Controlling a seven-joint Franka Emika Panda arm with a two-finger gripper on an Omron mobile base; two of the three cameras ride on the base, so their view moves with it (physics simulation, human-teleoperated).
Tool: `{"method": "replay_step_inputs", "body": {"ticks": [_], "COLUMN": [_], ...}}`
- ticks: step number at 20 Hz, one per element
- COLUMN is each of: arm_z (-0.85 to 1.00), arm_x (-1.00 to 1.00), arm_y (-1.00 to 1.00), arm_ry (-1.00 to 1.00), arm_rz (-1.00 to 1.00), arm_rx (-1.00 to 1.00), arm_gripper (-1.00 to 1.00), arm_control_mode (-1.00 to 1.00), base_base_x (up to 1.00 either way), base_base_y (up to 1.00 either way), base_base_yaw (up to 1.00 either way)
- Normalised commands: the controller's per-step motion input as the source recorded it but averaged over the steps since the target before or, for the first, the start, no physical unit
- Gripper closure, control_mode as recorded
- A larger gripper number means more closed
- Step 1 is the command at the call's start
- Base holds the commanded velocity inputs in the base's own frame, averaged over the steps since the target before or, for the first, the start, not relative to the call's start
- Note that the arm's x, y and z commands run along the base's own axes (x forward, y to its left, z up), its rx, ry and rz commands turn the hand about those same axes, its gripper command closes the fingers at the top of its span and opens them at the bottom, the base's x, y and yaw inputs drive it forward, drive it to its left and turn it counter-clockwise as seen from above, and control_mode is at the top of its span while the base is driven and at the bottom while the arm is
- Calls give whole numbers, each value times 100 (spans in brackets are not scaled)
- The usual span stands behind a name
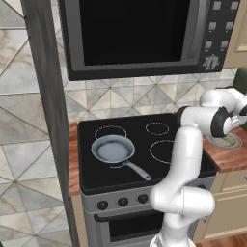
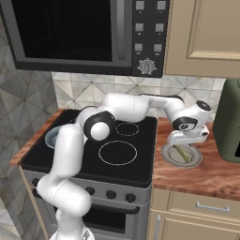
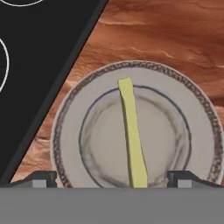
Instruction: Pick up the butter stick and place it in the pan. Then turn on the burner for the pan.
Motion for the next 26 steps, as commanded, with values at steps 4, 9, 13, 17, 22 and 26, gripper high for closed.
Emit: {"method": "replay_step_inputs", "body": {"ticks": [4,9,13,17,22,26], "arm_z": [-58,-35,-22,-25,-12,-24], "arm_x": [26,22,5,7,0,1], "arm_y": [13,5,0,0,8,14], "arm_ry": [6,4,0,0,0,0], "arm_rz": [4,4,1,0,0,0], "arm_rx": [-7,-7,-3,-3,0,-1], "arm_gripper": [-100,-100,-100,-100,-100,100], "arm_control_mode": [-100,-100,-100,-100,-100,-100], "base_base_x": [0,0,0,0,0,0], "base_base_y": [0,0,0,0,0,0], "base_base_yaw": [0,0,0,0,0,0]}}
